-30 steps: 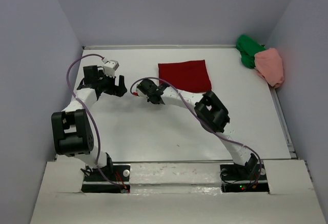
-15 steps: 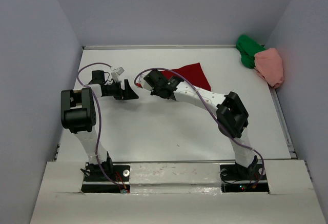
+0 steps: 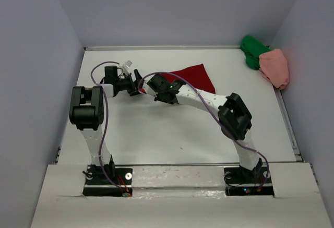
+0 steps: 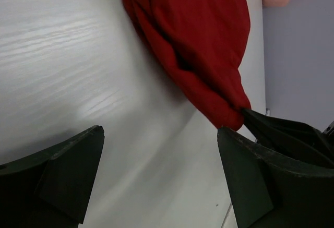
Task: Fold and stack the t-shirts
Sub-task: Put the neatly folded tshirt into the corner of the board with the left arm
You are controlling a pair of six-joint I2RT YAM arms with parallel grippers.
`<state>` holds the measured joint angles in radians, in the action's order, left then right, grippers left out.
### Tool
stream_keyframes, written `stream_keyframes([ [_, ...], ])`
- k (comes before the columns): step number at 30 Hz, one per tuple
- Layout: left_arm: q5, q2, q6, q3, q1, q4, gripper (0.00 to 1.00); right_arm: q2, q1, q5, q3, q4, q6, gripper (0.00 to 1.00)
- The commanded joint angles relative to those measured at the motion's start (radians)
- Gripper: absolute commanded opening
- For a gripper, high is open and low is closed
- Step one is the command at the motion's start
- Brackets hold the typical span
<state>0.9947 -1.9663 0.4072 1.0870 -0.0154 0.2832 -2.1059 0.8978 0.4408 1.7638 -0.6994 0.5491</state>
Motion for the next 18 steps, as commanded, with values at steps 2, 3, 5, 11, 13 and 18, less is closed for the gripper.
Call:
stream_keyframes([
  [2, -0.065, 0.006, 0.2, -0.007, 0.136, 0.07, 0.99, -0.003, 0.004, -0.008, 0.019, 0.005, -0.014, 0.0],
  [3, -0.067, -0.011, 0.226, -0.006, 0.153, 0.07, 0.99, -0.005, 0.004, -0.008, 0.02, 0.006, -0.015, 0.0],
  [5, -0.074, -0.038, 0.258, -0.001, 0.195, 0.071, 0.99, -0.008, 0.004, -0.01, 0.023, 0.005, -0.015, 0.0],
  [11, -0.119, -0.088, 0.326, 0.002, 0.232, 0.053, 0.99, -0.031, 0.004, -0.005, 0.033, 0.005, -0.014, 0.0],
  [13, -0.129, -0.094, 0.331, 0.004, 0.233, 0.05, 0.99, -0.035, 0.013, -0.002, 0.036, 0.003, -0.011, 0.0],
  [18, -0.162, -0.109, 0.355, 0.025, 0.232, 0.037, 0.99, -0.051, 0.013, 0.006, 0.045, -0.002, -0.011, 0.0],
])
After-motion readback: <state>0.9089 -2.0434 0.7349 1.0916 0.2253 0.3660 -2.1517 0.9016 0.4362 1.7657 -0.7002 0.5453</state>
